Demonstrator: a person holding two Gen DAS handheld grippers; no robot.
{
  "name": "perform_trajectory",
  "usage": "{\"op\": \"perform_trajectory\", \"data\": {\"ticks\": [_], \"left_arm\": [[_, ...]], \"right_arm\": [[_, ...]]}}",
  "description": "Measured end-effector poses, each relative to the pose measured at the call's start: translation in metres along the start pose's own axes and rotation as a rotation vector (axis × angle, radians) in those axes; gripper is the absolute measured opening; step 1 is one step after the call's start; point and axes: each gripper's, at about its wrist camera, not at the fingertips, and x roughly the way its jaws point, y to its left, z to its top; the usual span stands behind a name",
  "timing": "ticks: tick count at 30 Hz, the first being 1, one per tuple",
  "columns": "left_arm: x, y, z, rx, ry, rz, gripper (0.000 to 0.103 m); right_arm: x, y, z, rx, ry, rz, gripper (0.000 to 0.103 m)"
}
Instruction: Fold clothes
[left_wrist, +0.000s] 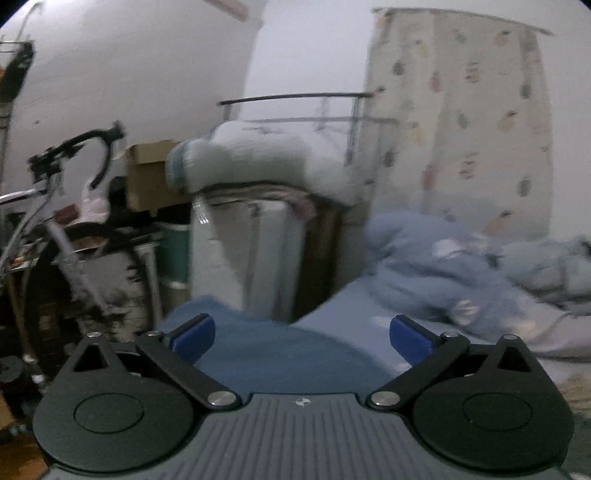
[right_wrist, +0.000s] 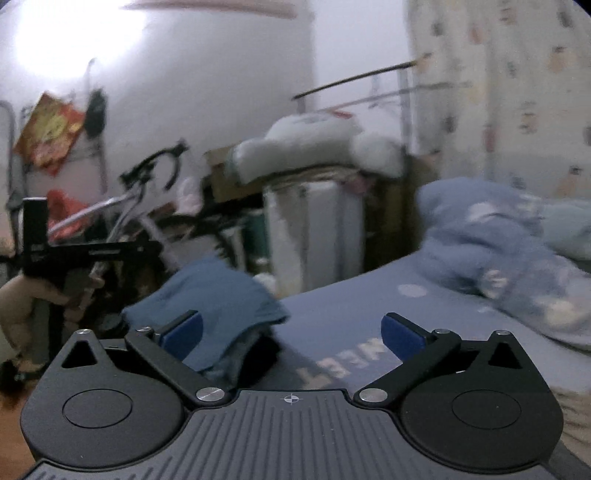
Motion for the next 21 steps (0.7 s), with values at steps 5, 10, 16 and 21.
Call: {"op": "perform_trajectory", "data": {"ticks": [5,10,16,21], "left_arm": [[-0.041,-0.07,0.016,0.029,-0.054,-0.158,0.103],[-0.069,-0.133,0.005,0.092,-0.103,-0.302,0.103],[-0.075,-0.207,-0.05,0.139,-0.081,-0.394,0.103],[-0.075,-0.264,-0.097,0.152,-0.013,-0.414,0.103]], "right_arm": [[-0.083,-0.041,-0.003,0.067,-0.04,-0.134,0.103],[-0.163,-0.087,-0.026,0.081,-0.113,-0.244,0.103],[-0.234,-0.138,-0.078,0.059,-0.084,-0.397,0.103],[-0.271,-0.165,-0.114,0.136,-0.057,-0.509,0.103]]}}
